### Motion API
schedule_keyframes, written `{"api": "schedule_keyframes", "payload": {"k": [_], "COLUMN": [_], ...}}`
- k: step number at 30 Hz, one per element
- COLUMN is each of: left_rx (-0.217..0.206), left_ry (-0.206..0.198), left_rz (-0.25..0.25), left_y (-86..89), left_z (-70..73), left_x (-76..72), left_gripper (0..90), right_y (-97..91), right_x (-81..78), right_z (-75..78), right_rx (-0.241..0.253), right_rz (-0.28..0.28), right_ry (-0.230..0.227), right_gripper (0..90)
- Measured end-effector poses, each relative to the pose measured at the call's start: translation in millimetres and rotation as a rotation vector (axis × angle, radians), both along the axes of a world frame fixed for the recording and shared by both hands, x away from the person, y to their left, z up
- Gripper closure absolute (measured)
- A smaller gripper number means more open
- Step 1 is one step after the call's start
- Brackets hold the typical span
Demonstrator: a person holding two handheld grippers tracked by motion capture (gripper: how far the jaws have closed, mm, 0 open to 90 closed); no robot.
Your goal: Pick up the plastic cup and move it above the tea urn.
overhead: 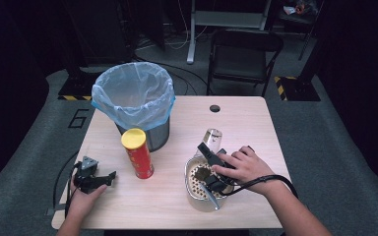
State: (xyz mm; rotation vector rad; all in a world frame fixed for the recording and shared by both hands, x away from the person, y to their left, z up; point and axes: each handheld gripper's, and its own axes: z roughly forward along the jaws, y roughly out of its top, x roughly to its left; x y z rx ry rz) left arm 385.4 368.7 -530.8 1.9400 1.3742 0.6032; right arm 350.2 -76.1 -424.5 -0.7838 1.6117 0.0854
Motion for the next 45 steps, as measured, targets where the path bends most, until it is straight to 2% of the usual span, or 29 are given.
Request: {"api": "schedule_keyframes", "payload": {"k": [3,4,6,7,10,14,15,16,17,22,25,27,30,31,34,38,39,40,41,42,43,44,45], "left_rx": [-0.001,0.0,0.0,0.0,0.0,0.0,0.0,0.0,0.0,0.0,0.0,0.0,0.0,0.0,0.0,0.0,0.0,0.0,-0.001,-0.001,-0.001,-0.001,-0.002], "left_ry": [0.0,0.0,0.0,0.0,0.0,0.0,0.0,0.0,0.0,0.0,0.0,0.0,0.0,0.0,0.0,0.001,0.0,0.001,0.002,0.002,0.002,0.002,0.002], "left_rz": [0.001,0.0,0.0,0.0,0.0,0.0,0.0,0.0,0.0,0.0,0.0,0.0,0.0,0.0,0.0,0.0,0.0,0.0,0.0,0.0,0.0,0.0,0.0], "left_y": [-0.1,-0.1,-0.1,0.0,-0.1,0.0,0.0,0.0,-0.1,-0.1,-0.1,-0.1,0.0,-0.1,0.0,0.0,0.0,0.0,0.0,0.0,0.0,0.0,0.0], "left_z": [0.0,0.0,0.0,0.0,0.0,0.0,0.0,0.0,0.0,0.0,0.0,0.0,0.0,0.0,0.0,0.0,0.0,0.1,0.1,0.1,0.1,0.1,0.0], "left_x": [0.0,0.0,0.0,0.0,0.0,0.0,0.0,0.0,0.0,0.0,0.0,0.0,0.0,0.0,0.0,-0.1,0.0,-0.1,-0.1,-0.1,-0.1,-0.1,-0.1], "left_gripper": [13.6,13.6,13.6,13.6,13.6,13.6,13.6,13.7,13.6,13.6,13.6,13.6,13.6,13.6,13.6,13.7,13.7,13.7,13.7,13.7,13.7,13.7,13.7], "right_y": [0.7,1.0,1.1,1.0,1.1,1.0,1.0,1.0,1.3,0.5,-0.7,-1.7,-2.1,-2.7,-4.2,-4.5,-4.5,-4.4,-5.9,-6.6,-6.6,-8.9,-9.6], "right_x": [-0.5,-1.1,-1.2,-0.4,-0.4,-0.5,-1.3,-1.5,-1.7,0.0,3.1,5.7,14.4,17.2,27.5,41.2,41.2,46.6,55.3,58.3,58.3,68.0,71.9], "right_z": [3.0,7.9,8.4,5.0,5.0,2.8,6.5,7.5,7.9,8.7,10.3,12.1,19.4,21.2,27.8,35.5,35.5,39.9,47.1,49.5,49.5,55.5,57.4], "right_rx": [0.0,-0.057,-0.055,-0.025,-0.024,0.01,-0.038,-0.048,-0.017,0.016,0.091,0.184,0.293,0.351,0.507,0.684,0.684,0.76,0.878,0.919,0.919,1.031,1.067], "right_rz": [-0.001,-0.008,-0.004,0.004,0.003,0.006,-0.002,-0.004,0.005,0.005,-0.012,-0.04,-0.064,-0.083,-0.135,-0.21,-0.21,-0.243,-0.276,-0.292,-0.292,-0.345,-0.372], "right_ry": [0.012,-0.016,-0.019,0.006,0.004,0.012,-0.008,-0.014,-0.039,-0.036,-0.022,0.033,0.12,0.157,0.298,0.488,0.488,0.56,0.673,0.714,0.714,0.815,0.843], "right_gripper": [34.3,34.3,34.3,34.3,34.3,34.2,34.2,34.1,34.1,34.1,34.2,34.2,34.2,34.1,34.1,34.5,34.5,34.5,34.7,34.7,34.7,34.9,34.9]}}
